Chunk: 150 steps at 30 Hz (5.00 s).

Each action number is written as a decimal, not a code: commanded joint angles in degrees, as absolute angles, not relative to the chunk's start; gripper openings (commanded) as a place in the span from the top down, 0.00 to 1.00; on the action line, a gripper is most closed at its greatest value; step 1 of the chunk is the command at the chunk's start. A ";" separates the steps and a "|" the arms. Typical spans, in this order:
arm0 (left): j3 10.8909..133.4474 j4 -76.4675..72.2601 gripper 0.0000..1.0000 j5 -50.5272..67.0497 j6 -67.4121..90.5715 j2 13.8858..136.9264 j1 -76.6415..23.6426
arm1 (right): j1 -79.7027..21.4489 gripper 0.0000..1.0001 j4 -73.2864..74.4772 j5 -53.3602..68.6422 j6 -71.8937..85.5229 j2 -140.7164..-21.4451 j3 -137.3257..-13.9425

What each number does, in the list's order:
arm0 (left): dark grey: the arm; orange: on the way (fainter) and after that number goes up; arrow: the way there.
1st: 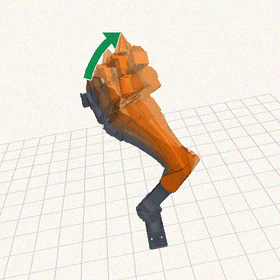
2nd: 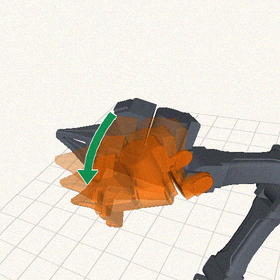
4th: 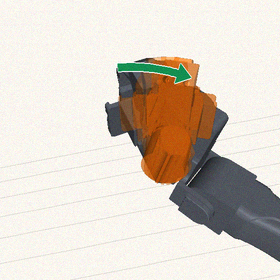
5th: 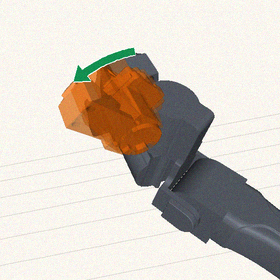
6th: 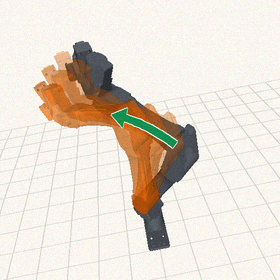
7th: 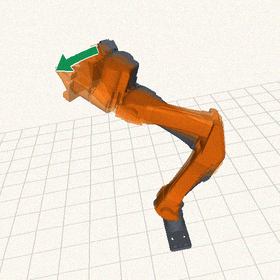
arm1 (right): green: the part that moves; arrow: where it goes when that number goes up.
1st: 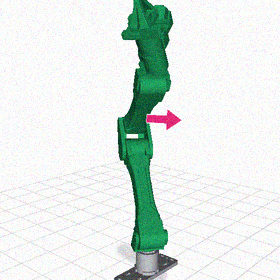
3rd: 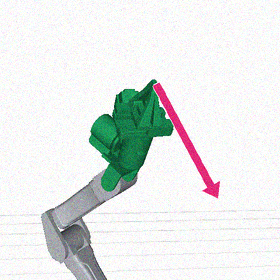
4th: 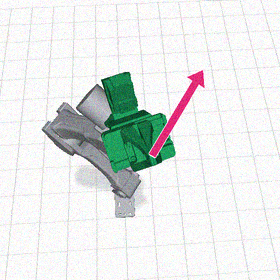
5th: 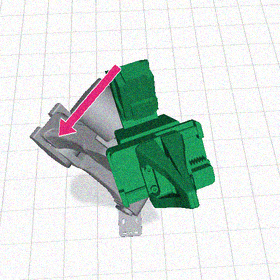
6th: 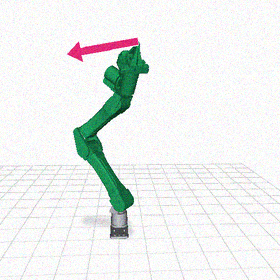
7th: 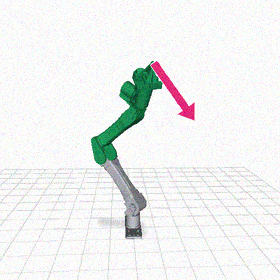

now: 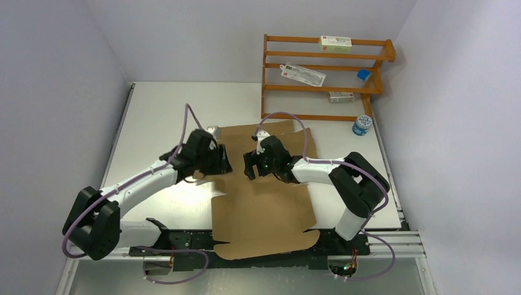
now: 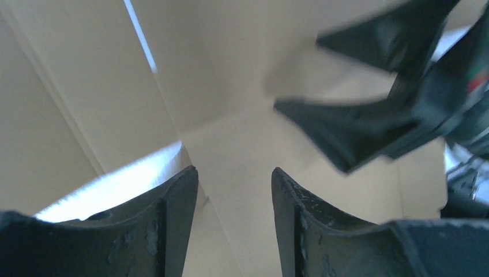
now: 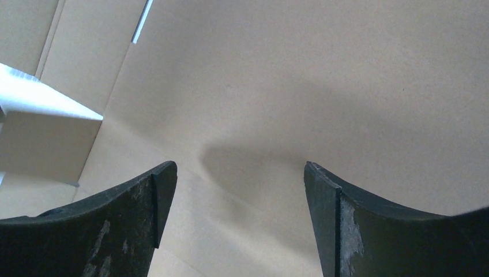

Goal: Fold the paper box

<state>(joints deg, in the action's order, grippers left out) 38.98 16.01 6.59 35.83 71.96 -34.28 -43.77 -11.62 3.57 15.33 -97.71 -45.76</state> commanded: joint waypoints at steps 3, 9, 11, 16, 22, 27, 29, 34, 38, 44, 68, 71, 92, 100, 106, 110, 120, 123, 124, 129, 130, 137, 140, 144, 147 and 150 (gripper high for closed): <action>52.76 20.45 0.42 3.14 25.59 76.64 -24.75 | -44.22 0.14 -6.96 2.05 13.99 -93.85 -47.83; 64.15 20.83 0.42 5.23 22.46 89.48 -18.68 | -43.96 0.13 -5.12 1.57 12.77 -93.47 -49.81; 68.43 21.55 0.42 6.02 21.74 93.79 -17.57 | -43.79 0.13 -4.86 1.50 12.36 -93.22 -50.16; 77.76 24.05 0.43 6.69 18.02 103.86 -15.72 | -43.12 0.12 -4.36 1.66 11.14 -93.04 -51.18; 83.54 26.49 0.44 6.68 15.16 111.91 -13.73 | -42.56 0.12 -3.95 2.07 10.00 -93.04 -52.54; 82.93 23.76 0.45 10.46 15.13 114.08 -11.52 | -42.06 0.12 -4.43 2.17 10.06 -93.00 -52.47; 84.34 24.26 0.48 13.36 14.31 115.75 -11.09 | -41.84 0.12 -4.81 2.40 10.00 -93.27 -52.54; 83.98 23.25 0.58 19.59 12.47 116.77 -11.07 | -40.26 0.12 -4.27 4.42 7.91 -94.09 -54.29; 83.90 23.20 0.76 20.59 9.32 115.72 -11.08 | -35.68 0.12 -4.58 10.15 6.88 -94.85 -55.91; 81.66 19.37 0.95 23.71 4.87 112.30 -12.70 | -32.21 0.12 -0.54 16.37 0.91 -97.99 -63.09; 71.43 6.68 0.95 22.67 -3.20 99.08 -18.80 | -24.93 0.18 21.30 30.80 -20.78 -115.42 -85.90; 71.02 6.14 0.95 22.03 -3.16 98.94 -18.80 | -24.61 0.27 23.62 30.57 -22.13 -115.80 -86.80; 71.01 3.35 0.73 21.65 1.94 99.76 -18.72 | -23.67 0.94 25.77 23.05 -26.80 -109.44 -86.04; 69.59 -3.11 0.58 23.52 8.02 97.97 -14.83 | -25.14 1.00 28.58 15.98 -30.61 -108.19 -87.78; 72.17 -1.42 0.49 22.92 4.86 99.34 -10.70 | -26.56 1.00 26.42 10.23 -32.93 -107.10 -85.84; 74.43 1.54 0.45 22.31 0.77 101.94 -9.59 | -27.69 1.00 24.63 10.37 -37.33 -106.38 -83.82; 76.25 3.78 0.40 29.95 -5.20 107.40 -5.06 | -31.19 1.00 21.04 2.76 -40.86 -106.30 -82.08; 78.53 6.52 0.39 35.69 -5.40 110.01 -4.93 | -31.80 1.00 20.25 1.28 -41.40 -106.63 -81.85; 78.80 6.44 0.39 37.20 -5.04 110.71 -4.92 | -32.10 1.00 19.99 0.80 -41.59 -106.76 -81.75; 80.41 8.94 0.39 39.29 -5.91 114.46 -4.97 | -32.66 1.00 19.31 0.15 -41.83 -107.02 -80.97; 80.49 8.91 0.39 40.17 -5.74 114.91 -4.93 | -32.72 1.00 18.81 0.16 -41.84 -106.85 -80.57; 81.04 9.74 0.57 43.63 -5.20 116.60 -4.94 | -33.73 1.00 17.38 -1.68 -42.36 -106.42 -79.54; 80.58 9.70 0.74 44.97 -4.50 115.93 -4.93 | -33.96 1.00 16.57 -3.70 -42.36 -106.71 -79.41; 79.35 9.69 0.92 44.62 -4.42 113.63 -5.01 | -34.49 1.00 15.80 -5.45 -42.22 -106.77 -79.37; 77.47 8.86 0.94 42.95 -3.68 111.19 -5.69 | -34.87 1.00 13.49 -6.93 -42.66 -106.30 -78.09; 74.61 6.89 0.95 40.36 -2.22 108.13 -7.68 | -35.18 1.00 11.64 -8.07 -42.73 -106.28 -77.44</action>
<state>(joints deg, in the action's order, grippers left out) 77.45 9.17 41.60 -3.51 113.43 -5.37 -34.50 15.55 -4.71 -41.39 -106.76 -78.59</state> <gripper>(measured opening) 0.065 0.019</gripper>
